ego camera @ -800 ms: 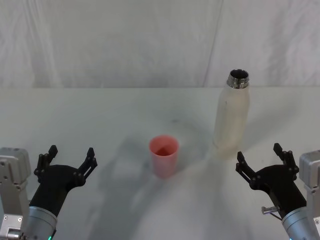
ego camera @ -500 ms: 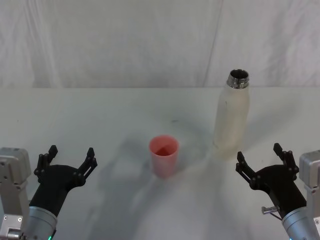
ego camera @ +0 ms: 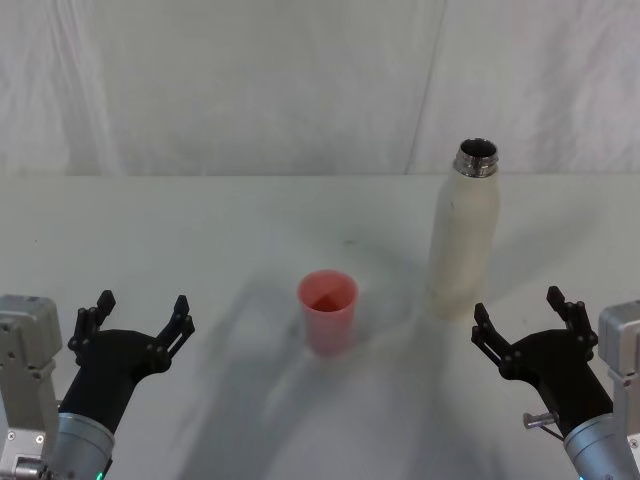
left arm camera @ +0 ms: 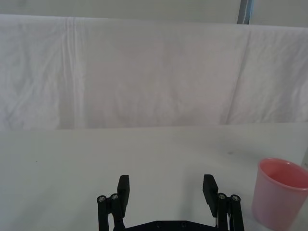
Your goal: Grasp the thermos with one hand and pour water into the cup lid.
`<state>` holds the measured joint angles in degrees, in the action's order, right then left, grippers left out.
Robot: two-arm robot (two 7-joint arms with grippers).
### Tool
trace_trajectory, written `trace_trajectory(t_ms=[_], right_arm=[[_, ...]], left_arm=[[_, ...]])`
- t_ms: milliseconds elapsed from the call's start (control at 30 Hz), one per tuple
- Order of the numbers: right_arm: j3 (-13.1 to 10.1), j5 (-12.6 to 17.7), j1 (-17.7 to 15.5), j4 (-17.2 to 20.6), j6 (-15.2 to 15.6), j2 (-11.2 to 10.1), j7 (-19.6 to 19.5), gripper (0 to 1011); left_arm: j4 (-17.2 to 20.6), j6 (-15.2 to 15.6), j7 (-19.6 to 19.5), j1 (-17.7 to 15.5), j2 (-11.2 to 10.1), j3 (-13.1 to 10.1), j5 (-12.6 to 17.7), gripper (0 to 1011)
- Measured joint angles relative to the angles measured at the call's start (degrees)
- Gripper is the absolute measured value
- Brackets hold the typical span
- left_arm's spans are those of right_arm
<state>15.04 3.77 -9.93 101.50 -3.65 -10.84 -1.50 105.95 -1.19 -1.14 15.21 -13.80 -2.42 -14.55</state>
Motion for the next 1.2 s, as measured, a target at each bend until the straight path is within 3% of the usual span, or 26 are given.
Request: trace_trajectory(t_ms=[1200], right_arm=[[0.00, 0.00, 0.00, 0.00, 0.00, 0.00, 0.00, 1000]], left_arm=[[0.00, 0.00, 0.00, 0.00, 0.00, 0.00, 0.00, 1001]])
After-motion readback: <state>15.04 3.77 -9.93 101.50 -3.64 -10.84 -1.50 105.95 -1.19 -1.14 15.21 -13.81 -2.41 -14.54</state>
